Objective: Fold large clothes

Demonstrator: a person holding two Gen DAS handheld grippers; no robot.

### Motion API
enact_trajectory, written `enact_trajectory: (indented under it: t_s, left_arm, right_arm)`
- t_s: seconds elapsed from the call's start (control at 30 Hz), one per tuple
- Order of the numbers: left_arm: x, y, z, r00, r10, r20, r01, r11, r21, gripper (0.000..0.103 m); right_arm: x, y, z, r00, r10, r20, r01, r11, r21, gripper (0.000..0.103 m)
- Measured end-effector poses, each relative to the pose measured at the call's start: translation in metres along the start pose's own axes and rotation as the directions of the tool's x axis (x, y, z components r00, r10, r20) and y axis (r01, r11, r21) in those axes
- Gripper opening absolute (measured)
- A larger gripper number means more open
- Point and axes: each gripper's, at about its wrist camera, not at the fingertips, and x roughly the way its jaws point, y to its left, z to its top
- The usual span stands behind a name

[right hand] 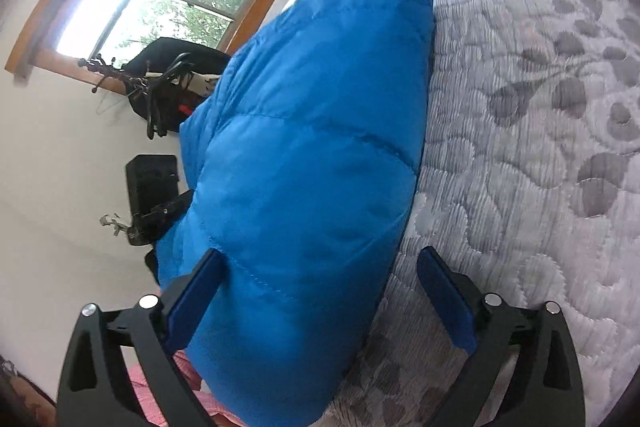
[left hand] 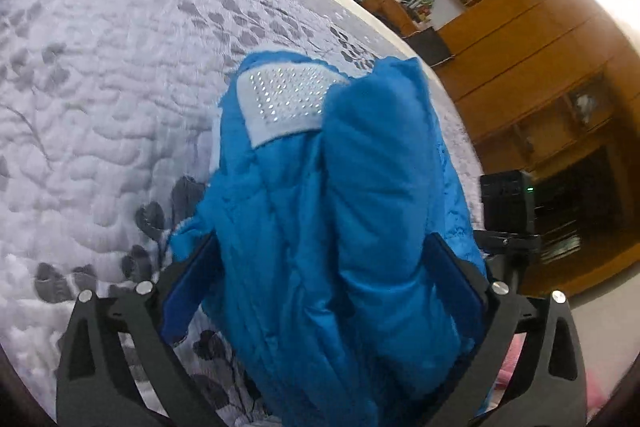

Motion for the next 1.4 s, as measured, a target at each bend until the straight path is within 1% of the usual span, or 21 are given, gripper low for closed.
enact_trajectory:
  t_s: [0.13, 0.2, 0.3, 0.4, 0.47, 0.53, 0.57, 0.6, 0.67, 0.77, 0.8, 0.9, 1.0, 1.03, 1.07, 1.1, 1.2, 1.3, 1.37, 1.4]
  left_arm:
    - [0.012, 0.009, -0.003, 0.996, -0.088, -0.004, 0.088, 0.996, -0.012, 0.101]
    - [0.02, 0.012, -0.003, 0.99, -0.143, -0.011, 0.143, 0.99, -0.019, 0.101]
    - [0.029, 0.013, -0.005, 0.981, -0.192, 0.007, 0.192, 0.981, -0.017, 0.101]
    - [0.034, 0.008, -0.009, 0.977, -0.211, 0.033, 0.211, 0.978, 0.001, 0.101]
    - [0.037, 0.004, -0.012, 0.974, -0.221, 0.047, 0.221, 0.975, 0.003, 0.1]
    - [0.04, -0.001, -0.014, 0.971, -0.233, 0.057, 0.233, 0.973, 0.003, 0.099]
    - [0.042, -0.003, -0.014, 0.97, -0.236, 0.062, 0.236, 0.972, -0.001, 0.098]
    - [0.044, -0.007, -0.015, 0.967, -0.244, 0.067, 0.245, 0.969, -0.004, 0.097]
    - [0.048, -0.017, -0.013, 0.958, -0.276, 0.07, 0.277, 0.961, 0.001, 0.094]
    - [0.054, -0.039, -0.006, 0.942, -0.328, 0.063, 0.327, 0.945, 0.026, 0.089]
    - [0.058, -0.053, -0.001, 0.933, -0.356, 0.052, 0.354, 0.934, 0.045, 0.088]
    - [0.071, -0.09, 0.014, 0.928, -0.372, 0.03, 0.367, 0.924, 0.105, 0.088]
    - [0.098, -0.116, 0.033, 0.919, -0.394, 0.002, 0.392, 0.914, 0.103, 0.088]
    - [0.109, -0.124, 0.039, 0.918, -0.396, -0.01, 0.394, 0.913, 0.108, 0.087]
    - [0.118, -0.13, 0.044, 0.92, -0.393, -0.018, 0.392, 0.913, 0.115, 0.086]
    - [0.132, -0.139, 0.05, 0.923, -0.384, -0.029, 0.384, 0.915, 0.122, 0.085]
    - [0.165, -0.15, 0.062, 0.931, -0.361, -0.058, 0.365, 0.924, 0.115, 0.083]
    - [0.195, -0.15, 0.067, 0.944, -0.32, -0.083, 0.328, 0.939, 0.1, 0.083]
    - [0.21, -0.149, 0.069, 0.95, -0.299, -0.092, 0.307, 0.947, 0.089, 0.083]
    - [0.215, -0.148, 0.067, 0.953, -0.29, -0.092, 0.299, 0.949, 0.097, 0.083]
  right_arm:
    - [0.005, -0.001, 0.002, 1.0, 0.026, -0.003, -0.026, 1.0, -0.018, 0.1]
    - [0.013, 0.004, 0.004, 0.999, 0.036, -0.026, -0.036, 0.999, -0.029, 0.1]
    - [0.024, 0.011, 0.007, 0.999, 0.019, -0.036, -0.021, 0.998, -0.053, 0.1]
    - [0.027, 0.018, 0.007, 0.999, 0.013, -0.035, -0.016, 0.997, -0.074, 0.091]
    - [0.023, 0.022, 0.005, 1.0, 0.011, -0.022, -0.013, 0.996, -0.09, 0.077]
    - [0.015, 0.027, 0.004, 1.0, 0.015, -0.007, -0.015, 0.994, -0.105, 0.068]
    - [0.011, 0.029, 0.004, 1.0, 0.014, 0.0, -0.014, 0.993, -0.114, 0.064]
    - [0.007, 0.032, 0.003, 1.0, 0.01, 0.008, -0.009, 0.992, -0.125, 0.063]
    - [-0.005, 0.036, 0.001, 1.0, 0.007, 0.024, -0.004, 0.989, -0.146, 0.058]
    - [-0.031, 0.043, 0.003, 0.998, -0.004, 0.065, 0.016, 0.984, -0.177, 0.057]
    - [-0.043, 0.045, 0.004, 0.996, -0.012, 0.083, 0.027, 0.983, -0.183, 0.057]
    - [-0.076, 0.046, 0.009, 0.991, -0.028, 0.129, 0.052, 0.981, -0.187, 0.057]
    - [-0.116, 0.039, 0.016, 0.981, -0.038, 0.191, 0.074, 0.98, -0.183, 0.055]
    - [-0.131, 0.033, 0.02, 0.977, -0.053, 0.206, 0.089, 0.982, -0.168, 0.055]
    - [-0.137, 0.03, 0.022, 0.976, -0.064, 0.21, 0.099, 0.982, -0.161, 0.055]
    - [-0.148, 0.021, 0.027, 0.973, -0.084, 0.215, 0.117, 0.983, -0.143, 0.055]
    - [-0.163, -0.005, 0.039, 0.97, -0.119, 0.214, 0.139, 0.987, -0.083, 0.055]
    - [-0.167, -0.041, 0.048, 0.972, -0.131, 0.195, 0.138, 0.99, -0.022, 0.055]
    - [-0.164, -0.06, 0.051, 0.976, -0.121, 0.181, 0.122, 0.993, 0.005, 0.055]
    - [-0.162, -0.071, 0.051, 0.979, -0.111, 0.173, 0.11, 0.994, 0.015, 0.056]
